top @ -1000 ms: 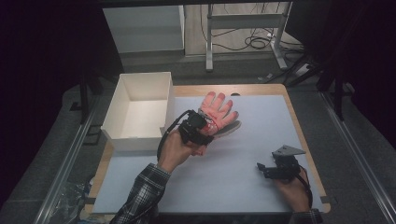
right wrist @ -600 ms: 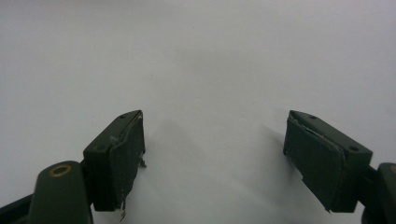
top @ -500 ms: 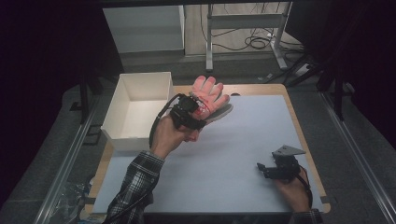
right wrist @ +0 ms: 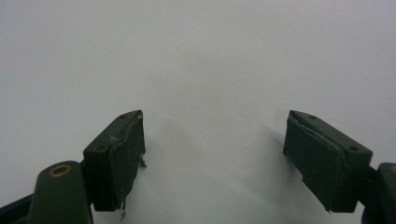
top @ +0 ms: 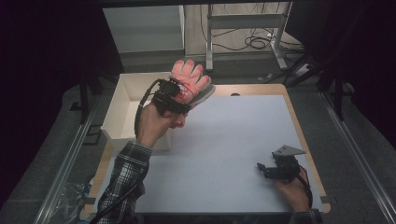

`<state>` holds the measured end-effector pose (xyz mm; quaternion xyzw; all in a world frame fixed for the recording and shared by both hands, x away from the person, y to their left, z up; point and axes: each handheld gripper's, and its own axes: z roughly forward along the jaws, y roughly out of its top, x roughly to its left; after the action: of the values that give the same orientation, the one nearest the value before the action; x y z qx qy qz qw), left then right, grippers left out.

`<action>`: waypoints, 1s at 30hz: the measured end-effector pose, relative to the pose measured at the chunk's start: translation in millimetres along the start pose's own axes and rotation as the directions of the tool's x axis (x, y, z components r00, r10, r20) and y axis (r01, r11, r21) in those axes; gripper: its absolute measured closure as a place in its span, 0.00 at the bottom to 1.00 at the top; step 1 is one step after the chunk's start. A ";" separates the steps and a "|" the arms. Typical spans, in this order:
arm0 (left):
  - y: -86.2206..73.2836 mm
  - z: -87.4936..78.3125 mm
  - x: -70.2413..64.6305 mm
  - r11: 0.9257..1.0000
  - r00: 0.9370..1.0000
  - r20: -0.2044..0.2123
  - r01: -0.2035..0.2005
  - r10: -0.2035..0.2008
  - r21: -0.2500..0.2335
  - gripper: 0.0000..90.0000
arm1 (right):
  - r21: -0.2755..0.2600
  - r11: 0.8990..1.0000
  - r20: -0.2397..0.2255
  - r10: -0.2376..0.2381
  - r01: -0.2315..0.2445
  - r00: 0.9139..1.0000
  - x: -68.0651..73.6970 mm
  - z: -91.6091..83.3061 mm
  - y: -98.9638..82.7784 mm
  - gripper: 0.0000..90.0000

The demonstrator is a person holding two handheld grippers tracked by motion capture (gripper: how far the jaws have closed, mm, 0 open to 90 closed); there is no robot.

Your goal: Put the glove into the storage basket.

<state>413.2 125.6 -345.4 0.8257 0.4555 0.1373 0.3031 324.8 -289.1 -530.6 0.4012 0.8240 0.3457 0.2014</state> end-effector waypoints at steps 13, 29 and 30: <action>-17.6 -18.6 54.1 0.989 0.983 -0.109 0.144 -0.145 -0.018 0.58 | 0.000 1.000 0.000 0.000 0.000 1.000 0.0 0.0 0.0 0.24; -47.4 10.7 102.8 0.961 0.941 -0.200 0.276 -0.272 -0.009 0.57 | -0.001 1.000 0.002 -0.001 0.001 1.000 -0.1 0.0 0.0 0.24; -49.4 14.1 104.8 0.959 0.939 -0.201 0.283 -0.279 -0.008 0.57 | -0.001 1.000 0.002 -0.001 0.001 1.000 -0.1 0.0 0.0 0.24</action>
<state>444.5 227.7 -392.5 0.7375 0.5982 0.1702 0.2633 324.9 -289.2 -530.6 0.4010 0.8239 0.3456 0.2025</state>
